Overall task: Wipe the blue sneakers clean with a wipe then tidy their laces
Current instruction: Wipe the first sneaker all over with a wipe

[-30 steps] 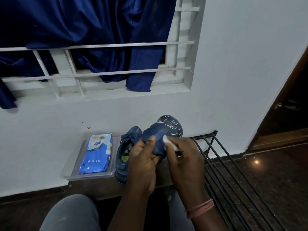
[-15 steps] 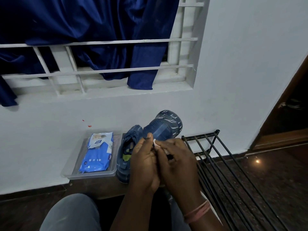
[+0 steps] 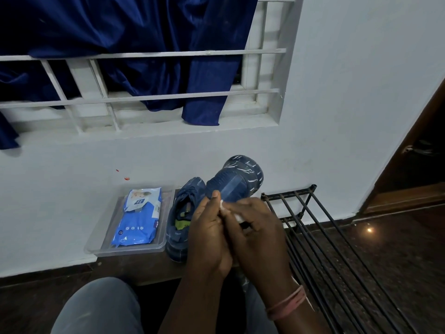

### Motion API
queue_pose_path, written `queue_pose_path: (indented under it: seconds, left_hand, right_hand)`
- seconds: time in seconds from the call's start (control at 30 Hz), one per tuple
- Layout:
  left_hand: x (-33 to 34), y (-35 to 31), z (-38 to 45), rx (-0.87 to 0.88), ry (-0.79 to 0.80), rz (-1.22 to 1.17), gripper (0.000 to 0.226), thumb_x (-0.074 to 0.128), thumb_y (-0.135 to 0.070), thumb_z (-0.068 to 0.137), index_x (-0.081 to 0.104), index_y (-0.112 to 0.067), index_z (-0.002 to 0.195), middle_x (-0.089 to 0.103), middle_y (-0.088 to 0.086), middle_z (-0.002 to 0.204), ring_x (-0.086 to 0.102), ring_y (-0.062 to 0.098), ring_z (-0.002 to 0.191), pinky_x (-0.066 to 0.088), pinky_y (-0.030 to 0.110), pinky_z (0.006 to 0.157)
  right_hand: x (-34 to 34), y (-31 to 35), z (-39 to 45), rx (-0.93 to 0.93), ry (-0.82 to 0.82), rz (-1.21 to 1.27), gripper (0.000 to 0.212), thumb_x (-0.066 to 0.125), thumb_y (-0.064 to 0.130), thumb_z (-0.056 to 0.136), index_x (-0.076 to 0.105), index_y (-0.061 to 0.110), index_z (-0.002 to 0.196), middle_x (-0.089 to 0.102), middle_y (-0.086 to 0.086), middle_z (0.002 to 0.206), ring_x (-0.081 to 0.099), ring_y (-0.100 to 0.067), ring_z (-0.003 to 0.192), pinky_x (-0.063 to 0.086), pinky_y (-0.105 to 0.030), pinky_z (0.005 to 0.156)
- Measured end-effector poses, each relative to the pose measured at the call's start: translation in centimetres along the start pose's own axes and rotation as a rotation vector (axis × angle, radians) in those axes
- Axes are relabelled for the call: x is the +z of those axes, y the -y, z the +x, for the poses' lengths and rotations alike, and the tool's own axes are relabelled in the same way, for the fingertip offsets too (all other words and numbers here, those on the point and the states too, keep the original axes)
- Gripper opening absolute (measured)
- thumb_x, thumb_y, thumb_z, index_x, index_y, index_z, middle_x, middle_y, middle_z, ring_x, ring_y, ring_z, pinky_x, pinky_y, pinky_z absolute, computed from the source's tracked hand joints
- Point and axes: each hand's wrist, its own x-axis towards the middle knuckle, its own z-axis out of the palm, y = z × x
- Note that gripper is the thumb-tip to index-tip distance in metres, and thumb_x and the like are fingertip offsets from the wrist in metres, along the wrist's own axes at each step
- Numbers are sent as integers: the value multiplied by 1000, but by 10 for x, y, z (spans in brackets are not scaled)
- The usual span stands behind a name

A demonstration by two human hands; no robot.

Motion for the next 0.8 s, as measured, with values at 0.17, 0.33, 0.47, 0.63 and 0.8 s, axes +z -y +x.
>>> queue_pose_path:
  seconds: [0.17,0.33,0.47,0.63,0.8]
  left_hand:
    - [-1,2,-1,18,13,6,36,48,-20,106,56,7,128,69,29,111,68,33,103,49,50,106]
    - [-9,0,1,35,55,-50,53,54,-24,103,44,10,143,50,39,141,52,47,130,34,61,118]
    - [-4,-1,-5,66,21,-8,40,44,-19,107,54,5,137,64,29,131,69,33,110,60,38,87]
    - [-4,1,-8,49,22,18,37,45,-17,106,55,3,135,67,26,128,70,31,113,60,37,92]
    - [-6,8,-3,44,4,18,43,46,-17,105,51,8,140,61,30,136,54,42,134,40,51,117]
  right_hand:
    - [-1,-8,1,62,-132,65,16,76,10,89,78,23,97,70,13,96,68,-4,94,54,-25,83]
    - [-8,-7,1,135,-6,261,21,77,8,87,79,27,95,72,11,94,71,-11,93,56,-28,80]
    - [-9,-12,1,290,-158,452,27,74,1,88,76,26,97,72,2,99,73,-19,88,62,-40,76]
    - [-15,-11,11,242,-168,352,25,72,6,91,75,28,103,70,4,105,70,-14,98,60,-35,80]
    - [-15,-4,11,116,-109,61,20,74,9,88,79,24,100,69,11,97,65,1,94,51,-16,82]
